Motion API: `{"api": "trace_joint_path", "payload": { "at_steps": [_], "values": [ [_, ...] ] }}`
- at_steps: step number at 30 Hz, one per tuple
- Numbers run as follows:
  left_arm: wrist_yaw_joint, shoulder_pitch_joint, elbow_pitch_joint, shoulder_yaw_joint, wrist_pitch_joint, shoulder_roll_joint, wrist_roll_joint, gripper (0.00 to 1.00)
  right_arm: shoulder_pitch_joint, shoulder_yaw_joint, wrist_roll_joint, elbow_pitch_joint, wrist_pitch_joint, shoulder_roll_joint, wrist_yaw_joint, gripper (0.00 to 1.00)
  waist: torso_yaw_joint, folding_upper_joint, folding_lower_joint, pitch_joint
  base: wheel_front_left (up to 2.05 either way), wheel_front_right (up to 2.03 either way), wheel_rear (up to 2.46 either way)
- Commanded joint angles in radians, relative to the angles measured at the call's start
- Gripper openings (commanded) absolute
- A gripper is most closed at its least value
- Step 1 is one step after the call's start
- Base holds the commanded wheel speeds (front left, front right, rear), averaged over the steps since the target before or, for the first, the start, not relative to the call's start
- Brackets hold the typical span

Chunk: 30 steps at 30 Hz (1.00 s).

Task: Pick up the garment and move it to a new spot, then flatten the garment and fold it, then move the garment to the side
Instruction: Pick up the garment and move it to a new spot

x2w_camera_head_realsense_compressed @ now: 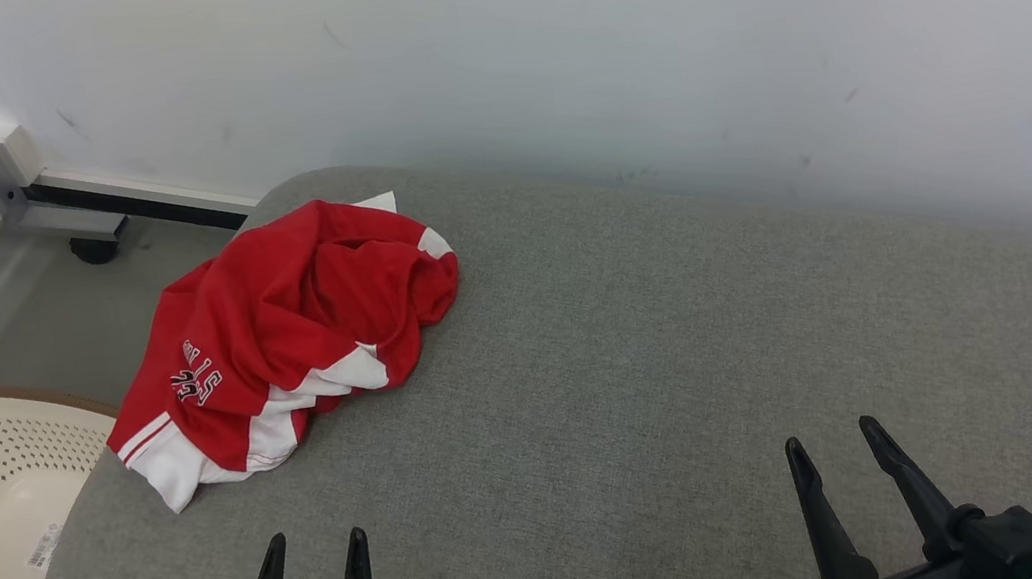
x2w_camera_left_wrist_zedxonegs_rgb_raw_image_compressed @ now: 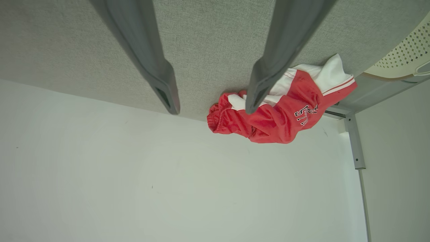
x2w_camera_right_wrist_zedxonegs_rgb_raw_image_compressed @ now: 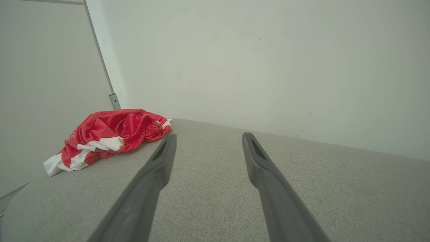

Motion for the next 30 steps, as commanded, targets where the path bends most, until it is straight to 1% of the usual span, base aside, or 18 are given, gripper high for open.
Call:
{"api": "trace_joint_path", "payload": {
  "at_steps": [1, 5, 7, 11, 17, 21, 26, 30],
  "values": [
    [0.001, 0.007, 0.000, 0.006, -0.002, 0.002, -0.005, 1.00, 0.008, 0.003, 0.002, -0.002, -0.001, -0.005, 0.004, 1.00, -0.002, -0.0001, 0.0001, 0.002, 0.00, 0.00, 0.00],
    [0.013, -0.011, 0.006, 0.014, -0.002, 0.002, -0.028, 1.00, 0.010, 0.009, 0.000, -0.002, -0.001, -0.012, 0.004, 1.00, -0.011, -0.0001, 0.0001, 0.014, 0.00, 0.00, 0.00],
    [0.024, -0.028, 0.012, 0.024, -0.002, 0.002, -0.047, 1.00, 0.006, 0.013, 0.000, -0.003, -0.001, -0.018, 0.004, 1.00, -0.018, -0.0001, 0.0001, 0.024, 0.00, 0.00, 0.00],
    [0.035, -0.076, 0.030, 0.054, -0.002, 0.002, -0.069, 1.00, -0.006, 0.015, -0.004, -0.002, -0.001, -0.035, 0.004, 1.00, -0.034, -0.0001, 0.0001, 0.056, 0.00, 0.00, 0.00],
    [0.016, -0.225, 0.115, 0.132, -0.001, 0.001, -0.074, 1.00, -0.052, 0.023, -0.009, -0.007, -0.001, -0.077, 0.004, 1.00, -0.075, -0.0001, 0.0001, 0.161, 0.00, 0.00, 0.00],
    [-0.008, -0.354, 0.205, 0.194, -0.002, 0.006, -0.060, 1.00, -0.098, 0.031, -0.008, -0.012, -0.001, -0.111, 0.004, 1.00, -0.109, -0.0001, 0.0001, 0.241, 0.00, 0.00, 0.00],
    [-0.035, -0.512, 0.337, 0.258, -0.002, 0.031, -0.058, 1.00, -0.150, 0.028, -0.016, -0.013, -0.001, -0.141, 0.004, 1.00, -0.147, -0.0001, 0.0001, 0.329, 0.00, 0.00, 0.00],
    [-0.048, -0.636, 0.480, 0.293, -0.002, 0.053, -0.079, 1.00, -0.180, 0.030, -0.021, -0.015, -0.001, -0.148, 0.004, 1.00, -0.171, -0.0001, 0.0001, 0.375, 0.00, 0.00, 0.00]
  ]
}}
